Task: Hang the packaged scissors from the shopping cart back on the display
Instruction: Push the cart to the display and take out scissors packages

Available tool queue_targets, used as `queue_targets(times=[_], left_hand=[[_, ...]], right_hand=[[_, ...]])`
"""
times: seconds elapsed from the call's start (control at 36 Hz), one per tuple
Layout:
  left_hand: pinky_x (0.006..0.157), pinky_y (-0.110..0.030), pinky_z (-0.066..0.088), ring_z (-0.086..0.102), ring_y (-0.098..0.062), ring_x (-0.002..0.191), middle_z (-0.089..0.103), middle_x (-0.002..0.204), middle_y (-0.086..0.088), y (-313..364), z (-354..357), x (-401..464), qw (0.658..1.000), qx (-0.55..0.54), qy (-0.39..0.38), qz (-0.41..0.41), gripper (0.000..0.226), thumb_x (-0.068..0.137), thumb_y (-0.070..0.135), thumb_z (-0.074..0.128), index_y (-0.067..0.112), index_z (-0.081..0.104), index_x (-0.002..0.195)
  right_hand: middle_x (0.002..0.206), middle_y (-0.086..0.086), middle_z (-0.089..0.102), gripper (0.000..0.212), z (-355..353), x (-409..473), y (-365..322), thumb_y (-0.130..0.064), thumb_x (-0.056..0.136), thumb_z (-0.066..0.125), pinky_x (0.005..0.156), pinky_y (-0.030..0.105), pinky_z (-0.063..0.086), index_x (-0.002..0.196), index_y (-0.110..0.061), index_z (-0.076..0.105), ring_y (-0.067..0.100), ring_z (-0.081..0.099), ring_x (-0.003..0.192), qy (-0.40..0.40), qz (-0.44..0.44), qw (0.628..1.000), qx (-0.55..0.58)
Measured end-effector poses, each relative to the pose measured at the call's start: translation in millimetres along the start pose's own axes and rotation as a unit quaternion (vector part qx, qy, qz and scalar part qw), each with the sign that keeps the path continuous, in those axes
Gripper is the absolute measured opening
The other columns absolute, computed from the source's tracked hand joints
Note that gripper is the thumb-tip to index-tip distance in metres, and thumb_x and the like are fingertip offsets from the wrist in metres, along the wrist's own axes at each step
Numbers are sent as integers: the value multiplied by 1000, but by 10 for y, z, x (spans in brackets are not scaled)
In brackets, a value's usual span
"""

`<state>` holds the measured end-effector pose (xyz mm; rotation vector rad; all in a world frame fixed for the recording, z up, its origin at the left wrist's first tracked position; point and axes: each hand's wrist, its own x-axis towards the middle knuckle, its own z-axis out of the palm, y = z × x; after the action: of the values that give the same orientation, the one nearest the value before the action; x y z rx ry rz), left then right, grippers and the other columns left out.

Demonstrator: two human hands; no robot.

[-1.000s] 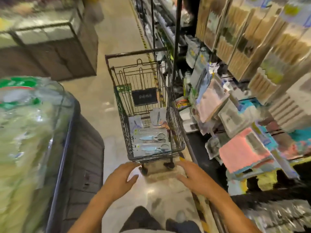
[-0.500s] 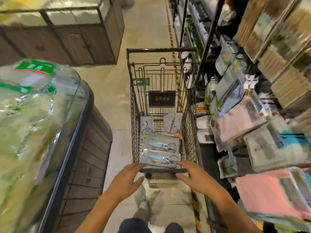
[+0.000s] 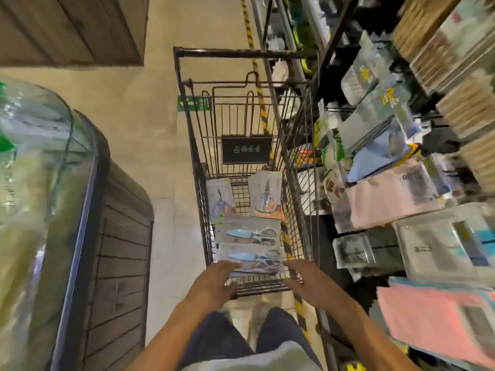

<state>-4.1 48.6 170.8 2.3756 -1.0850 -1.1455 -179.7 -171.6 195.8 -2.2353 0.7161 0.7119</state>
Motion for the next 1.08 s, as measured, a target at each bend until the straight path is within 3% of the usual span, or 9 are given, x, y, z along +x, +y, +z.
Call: queue_targets(times=[0.17, 0.31, 0.39, 0.47, 0.56, 0.81, 0.92, 1.0, 1.08], left_hand=[[114, -24, 29, 38, -15, 142, 42, 156, 5, -44, 70, 390, 1000, -8, -19, -16, 48, 103, 36, 50, 30, 41, 150], [116, -30, 32, 39, -15, 141, 45, 153, 6, -97, 242, 800, 997, -27, -45, -62, 49, 100, 34, 56, 31, 44, 148], [113, -27, 33, 42, -16, 138, 49, 149, 4, -136, 380, 1062, 994, -54, -41, -82, 43, 100, 31, 57, 28, 51, 142], [113, -26, 31, 40, -16, 138, 50, 147, 4, -244, 570, 1307, 992, -66, -40, -95, 41, 98, 29, 60, 28, 54, 139], [113, -29, 35, 41, -16, 136, 51, 145, 5, -418, 792, 1520, 990, -77, -40, -109, 42, 97, 26, 60, 32, 53, 138], [97, -16, 37, 56, -13, 123, 60, 134, 7, -737, 1216, 1892, 990, -59, -60, -112, 31, 98, 23, 55, 28, 64, 128], [97, -23, 45, 57, -12, 118, 61, 132, 7, -820, 1330, 1924, 988, -71, -61, -120, 35, 96, 22, 58, 30, 61, 130], [102, -31, 49, 58, -13, 119, 60, 132, 8, -886, 1412, 1931, 986, -80, -62, -132, 36, 94, 24, 59, 32, 61, 130], [100, -22, 44, 55, -7, 115, 59, 134, 10, -919, 1473, 1925, 985, -84, -64, -140, 40, 94, 23, 62, 32, 59, 133]], right_hand=[[150, -7, 47, 50, -27, 462, 116, -39, 102, 55, 109, 26, 34, 149, -30, 44, 15, 42, 139, -34, 21, 999, 7], [145, -2, 55, 48, 63, 967, 415, -33, 98, 60, 91, -5, 19, 145, -24, 51, 13, 49, 133, -57, 12, 998, 2], [143, -5, 55, 46, 126, 1268, 515, -27, 98, 60, 97, 12, 28, 143, -25, 54, 14, 49, 133, -64, 3, 998, -23], [120, -5, 69, 33, 279, 1630, 697, -18, 88, 67, 94, 20, 44, 120, -21, 71, 15, 67, 110, -46, -8, 999, -28], [123, 5, 66, 36, 467, 1944, 824, -16, 89, 61, 96, 36, 52, 125, -12, 64, 26, 64, 115, -117, -19, 992, -40], [148, 6, 49, 55, 1055, 2592, 985, -18, 93, 65, 106, 31, 40, 145, -16, 49, 27, 49, 134, -39, -32, 998, -48], [152, 1, 45, 57, 1276, 2742, 1070, -27, 95, 67, 103, 10, 27, 147, -17, 47, 20, 45, 136, -7, -43, 997, -58], [145, 10, 50, 66, 1497, 2759, 1153, -26, 84, 76, 106, 40, 45, 142, -9, 52, 28, 48, 133, -2, -67, 992, -108], [132, 16, 60, 78, 1607, 2788, 1212, -24, 65, 90, 91, 46, 53, 134, -2, 60, 34, 59, 121, 21, -62, 990, -127]])
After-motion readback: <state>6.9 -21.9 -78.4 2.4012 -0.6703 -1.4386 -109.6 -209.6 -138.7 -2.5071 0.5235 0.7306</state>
